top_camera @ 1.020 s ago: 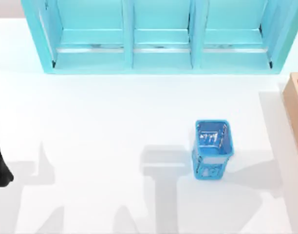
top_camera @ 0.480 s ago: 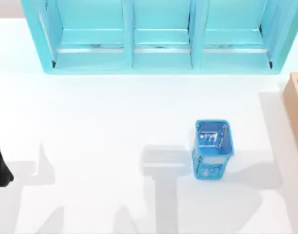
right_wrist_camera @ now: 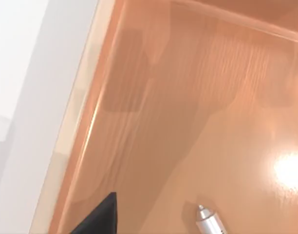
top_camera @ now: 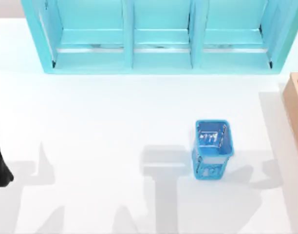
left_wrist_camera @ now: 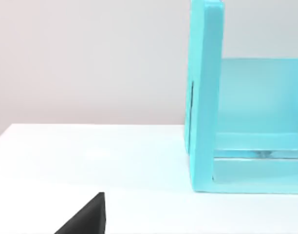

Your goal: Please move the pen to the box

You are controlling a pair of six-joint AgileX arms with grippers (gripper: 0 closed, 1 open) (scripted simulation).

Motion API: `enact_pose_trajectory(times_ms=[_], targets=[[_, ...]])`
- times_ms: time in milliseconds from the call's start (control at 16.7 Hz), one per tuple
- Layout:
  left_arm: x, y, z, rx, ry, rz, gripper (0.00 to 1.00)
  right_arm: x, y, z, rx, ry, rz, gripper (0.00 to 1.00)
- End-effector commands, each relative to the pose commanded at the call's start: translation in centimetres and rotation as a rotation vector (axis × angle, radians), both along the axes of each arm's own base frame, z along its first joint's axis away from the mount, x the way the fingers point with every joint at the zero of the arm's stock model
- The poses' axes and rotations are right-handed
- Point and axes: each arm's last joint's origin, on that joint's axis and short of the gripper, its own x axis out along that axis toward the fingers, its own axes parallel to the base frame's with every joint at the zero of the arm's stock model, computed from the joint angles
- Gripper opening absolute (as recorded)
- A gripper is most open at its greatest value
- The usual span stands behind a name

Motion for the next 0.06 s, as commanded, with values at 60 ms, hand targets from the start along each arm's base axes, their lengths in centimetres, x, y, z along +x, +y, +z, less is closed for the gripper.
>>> enact_pose_trajectory(times_ms=[60], targets=[[0.00,0.00,0.00,0.000,0.000,0.000,1.00,0.00,0.00,0.00,0.000,0.000,0.000,1.00]])
